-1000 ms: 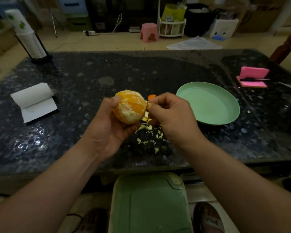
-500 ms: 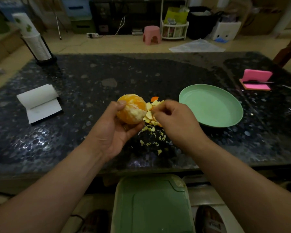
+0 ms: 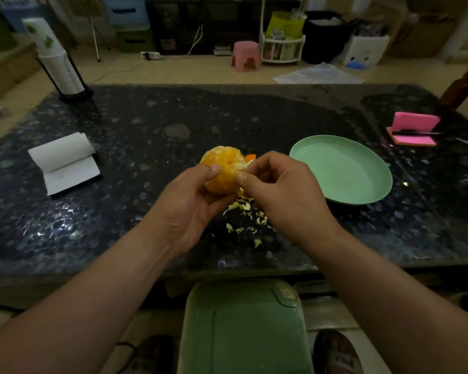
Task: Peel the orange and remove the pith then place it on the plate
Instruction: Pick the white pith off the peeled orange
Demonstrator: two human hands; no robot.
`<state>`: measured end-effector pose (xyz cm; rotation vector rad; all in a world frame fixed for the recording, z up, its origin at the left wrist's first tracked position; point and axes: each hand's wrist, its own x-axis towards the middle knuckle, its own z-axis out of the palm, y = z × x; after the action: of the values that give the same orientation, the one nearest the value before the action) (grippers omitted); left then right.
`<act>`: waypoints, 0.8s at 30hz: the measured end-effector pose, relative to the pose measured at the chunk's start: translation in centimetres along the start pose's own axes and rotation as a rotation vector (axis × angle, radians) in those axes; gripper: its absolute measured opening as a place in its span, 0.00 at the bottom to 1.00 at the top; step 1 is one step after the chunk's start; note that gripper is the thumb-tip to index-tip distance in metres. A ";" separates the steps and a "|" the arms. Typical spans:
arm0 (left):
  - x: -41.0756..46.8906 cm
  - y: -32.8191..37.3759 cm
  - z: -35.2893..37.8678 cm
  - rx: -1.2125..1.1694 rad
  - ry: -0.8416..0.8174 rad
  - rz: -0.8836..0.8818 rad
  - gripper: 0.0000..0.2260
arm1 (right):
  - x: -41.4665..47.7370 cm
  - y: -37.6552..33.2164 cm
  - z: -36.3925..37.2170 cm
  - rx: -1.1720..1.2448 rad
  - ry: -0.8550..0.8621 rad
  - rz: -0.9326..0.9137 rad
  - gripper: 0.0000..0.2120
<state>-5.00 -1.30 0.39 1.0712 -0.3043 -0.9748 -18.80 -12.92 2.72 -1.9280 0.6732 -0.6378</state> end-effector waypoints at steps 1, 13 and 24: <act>0.1 0.0 -0.1 0.006 0.003 0.009 0.27 | 0.0 0.0 0.0 -0.008 0.005 -0.006 0.05; 0.0 -0.1 0.1 0.061 0.050 0.099 0.32 | -0.2 -0.4 0.4 -0.084 0.022 -0.051 0.05; -0.8 -0.9 0.4 0.416 0.105 0.315 0.25 | -0.3 0.0 1.0 -0.239 0.087 -0.054 0.08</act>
<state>-6.18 -1.06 0.01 1.3962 -0.5875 -0.5810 -18.33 -12.13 2.28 -2.1542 0.7835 -0.7045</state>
